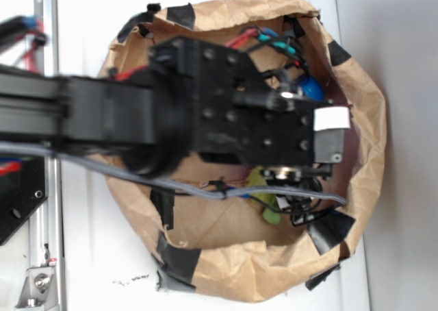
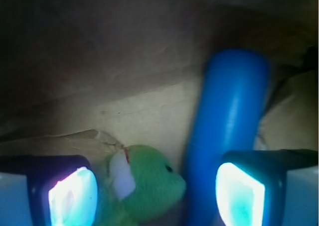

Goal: Grab the blue bottle.

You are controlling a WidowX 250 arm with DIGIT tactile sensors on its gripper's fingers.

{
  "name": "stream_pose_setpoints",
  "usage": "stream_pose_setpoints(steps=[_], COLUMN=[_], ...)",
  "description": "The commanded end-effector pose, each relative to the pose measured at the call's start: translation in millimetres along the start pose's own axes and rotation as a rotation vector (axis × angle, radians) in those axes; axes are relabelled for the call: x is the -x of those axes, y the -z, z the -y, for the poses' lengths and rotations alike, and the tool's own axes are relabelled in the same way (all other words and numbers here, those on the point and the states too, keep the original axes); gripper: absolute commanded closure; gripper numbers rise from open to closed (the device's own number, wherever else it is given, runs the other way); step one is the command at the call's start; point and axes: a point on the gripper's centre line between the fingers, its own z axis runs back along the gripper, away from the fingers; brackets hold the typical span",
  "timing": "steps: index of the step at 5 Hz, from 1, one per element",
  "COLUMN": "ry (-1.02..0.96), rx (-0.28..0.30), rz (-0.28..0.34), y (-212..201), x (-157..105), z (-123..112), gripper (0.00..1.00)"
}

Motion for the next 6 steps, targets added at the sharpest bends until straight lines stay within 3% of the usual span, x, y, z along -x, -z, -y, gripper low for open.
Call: stream_pose_setpoints(steps=[1, 2, 3, 4, 5, 6], ry=[-0.048, -0.061, -0.073, -0.099, -0.096, -0.137], rx=[0.054, 0.001, -0.030, -0.049, -0.032, -0.060], rz=[0.051, 0.040, 0.027, 0.022, 0.039, 0.001], y=[1.8, 18.1, 28.2, 28.6, 14.8, 10.1], x=[-35.0, -37.3, -33.8, -32.3, -28.7, -19.4], z=[-21.3, -31.7, -37.7, -46.7, -47.6, -53.7], gripper=[0.00, 0.00, 0.08, 0.00, 0.00, 0.00])
